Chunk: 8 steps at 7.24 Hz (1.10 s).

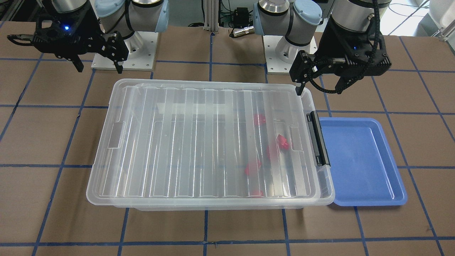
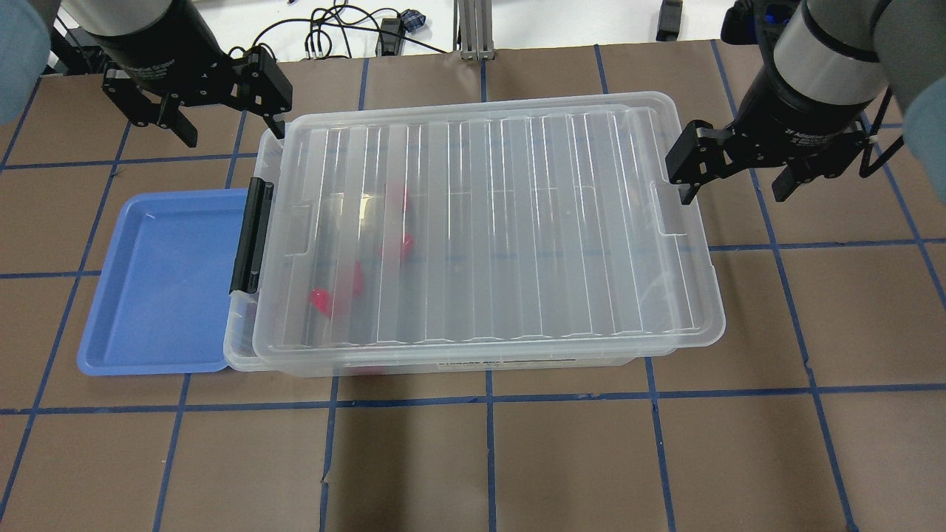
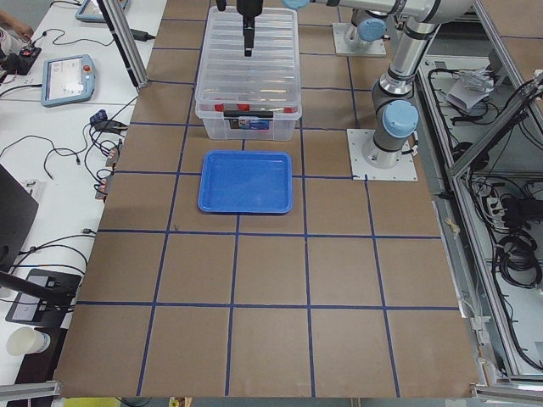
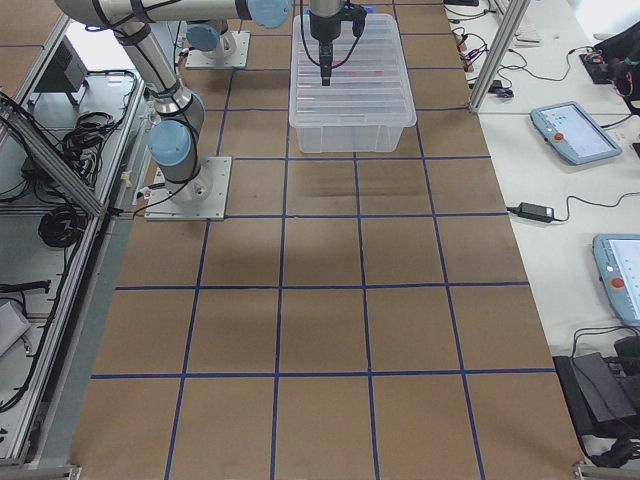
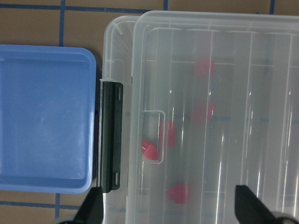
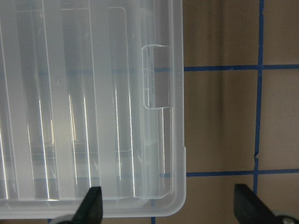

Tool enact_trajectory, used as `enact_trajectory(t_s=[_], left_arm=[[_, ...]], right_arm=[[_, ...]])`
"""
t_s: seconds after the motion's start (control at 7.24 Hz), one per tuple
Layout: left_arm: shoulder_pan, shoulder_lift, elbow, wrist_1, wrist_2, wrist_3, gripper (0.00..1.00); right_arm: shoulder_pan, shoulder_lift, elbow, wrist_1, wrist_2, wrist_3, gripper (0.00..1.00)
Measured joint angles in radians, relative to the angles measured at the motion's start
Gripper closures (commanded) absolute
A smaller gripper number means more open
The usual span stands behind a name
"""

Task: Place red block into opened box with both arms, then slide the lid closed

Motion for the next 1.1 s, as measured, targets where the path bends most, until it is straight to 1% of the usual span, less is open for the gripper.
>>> enact_trajectory(t_s=[0.69,1.1], left_arm=[[-0.005,-0.007,0.002,0.008,-0.002,-0.008,0.00],[-0.006,0.011,-0.001,0.009,-0.007,-0.010,0.00]], right_arm=[[0.000,0.002,0.000,-0.001,0.001,0.000,0.00],[0.000,0.001,0.000,0.000,0.002,0.000,0.00]])
